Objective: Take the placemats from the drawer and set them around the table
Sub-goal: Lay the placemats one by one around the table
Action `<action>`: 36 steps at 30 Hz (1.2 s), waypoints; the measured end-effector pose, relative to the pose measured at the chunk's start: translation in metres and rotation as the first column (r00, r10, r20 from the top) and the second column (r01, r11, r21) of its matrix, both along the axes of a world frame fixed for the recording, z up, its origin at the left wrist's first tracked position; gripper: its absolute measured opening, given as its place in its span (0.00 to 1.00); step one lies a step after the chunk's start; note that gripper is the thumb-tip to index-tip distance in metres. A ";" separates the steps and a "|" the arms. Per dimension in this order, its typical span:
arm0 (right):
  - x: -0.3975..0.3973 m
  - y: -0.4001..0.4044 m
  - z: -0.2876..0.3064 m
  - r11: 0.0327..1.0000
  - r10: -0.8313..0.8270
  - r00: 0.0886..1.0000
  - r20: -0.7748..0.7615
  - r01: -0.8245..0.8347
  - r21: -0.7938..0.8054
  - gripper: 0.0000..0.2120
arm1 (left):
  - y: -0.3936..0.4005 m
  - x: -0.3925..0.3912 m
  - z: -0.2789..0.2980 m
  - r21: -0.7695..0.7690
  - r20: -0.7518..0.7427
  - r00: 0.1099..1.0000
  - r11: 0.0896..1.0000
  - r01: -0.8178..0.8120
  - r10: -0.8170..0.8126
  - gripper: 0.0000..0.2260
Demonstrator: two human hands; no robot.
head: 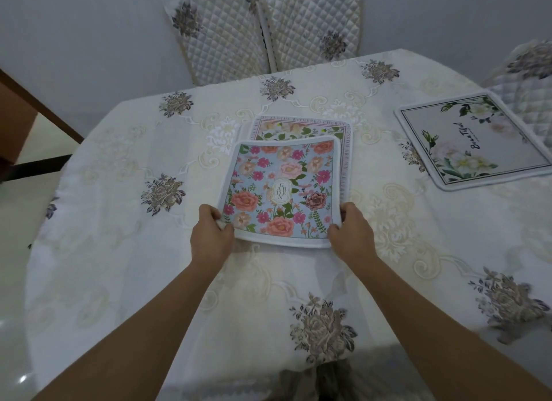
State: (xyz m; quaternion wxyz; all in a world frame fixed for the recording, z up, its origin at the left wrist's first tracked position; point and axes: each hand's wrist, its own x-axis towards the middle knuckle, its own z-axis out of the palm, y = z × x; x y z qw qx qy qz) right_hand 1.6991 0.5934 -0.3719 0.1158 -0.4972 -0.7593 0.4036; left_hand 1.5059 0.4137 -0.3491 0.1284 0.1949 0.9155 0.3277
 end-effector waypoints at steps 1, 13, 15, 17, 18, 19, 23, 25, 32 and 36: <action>0.003 -0.006 0.002 1.000 0.006 1.000 0.003 -0.006 0.009 0.13 | -0.006 0.004 0.002 0.015 0.023 1.000 1.000 -0.010 0.010 0.13; 0.030 -0.118 0.033 0.992 0.122 0.992 -0.030 -0.121 0.046 0.08 | -0.137 0.045 0.028 0.121 0.164 0.981 0.985 -0.120 0.100 0.05; 0.034 -0.143 0.041 0.990 0.135 0.989 -0.056 -0.132 0.057 0.07 | -0.167 0.050 0.036 0.134 0.179 0.976 0.980 -0.149 0.124 0.05; 0.038 -0.167 0.050 0.991 0.127 0.989 -0.078 -0.123 0.061 0.07 | -0.197 0.055 0.044 0.162 0.196 0.969 0.970 -0.183 0.151 0.04; 0.040 -0.178 0.054 0.991 0.124 0.989 -0.084 -0.119 0.065 0.06 | -0.210 0.058 0.047 0.167 0.185 0.970 0.968 -0.187 0.156 0.04; 0.043 -0.189 0.058 0.990 0.125 0.988 -0.086 -0.118 0.074 0.06 | -0.223 0.061 0.050 0.168 0.177 0.971 0.967 -0.190 0.160 0.03; 0.053 -0.225 0.070 0.981 0.133 0.989 -0.056 -0.123 0.153 0.05 | -0.263 0.074 0.058 0.218 0.218 0.960 0.950 -0.225 0.177 0.04; 0.058 -0.239 0.074 0.977 0.119 0.992 -0.033 -0.111 0.179 0.05 | -0.277 0.078 0.063 0.225 0.221 0.961 0.950 -0.218 0.168 0.05; 0.076 -0.268 0.104 0.974 0.103 0.992 -0.067 -0.087 0.208 0.07 | -0.297 0.082 0.087 0.286 0.174 0.980 0.948 -0.139 0.092 0.04; 0.095 -0.269 0.117 0.968 0.116 0.988 -0.103 -0.089 0.236 0.07 | -0.294 0.083 0.101 0.325 0.161 0.986 0.941 -0.088 0.037 0.04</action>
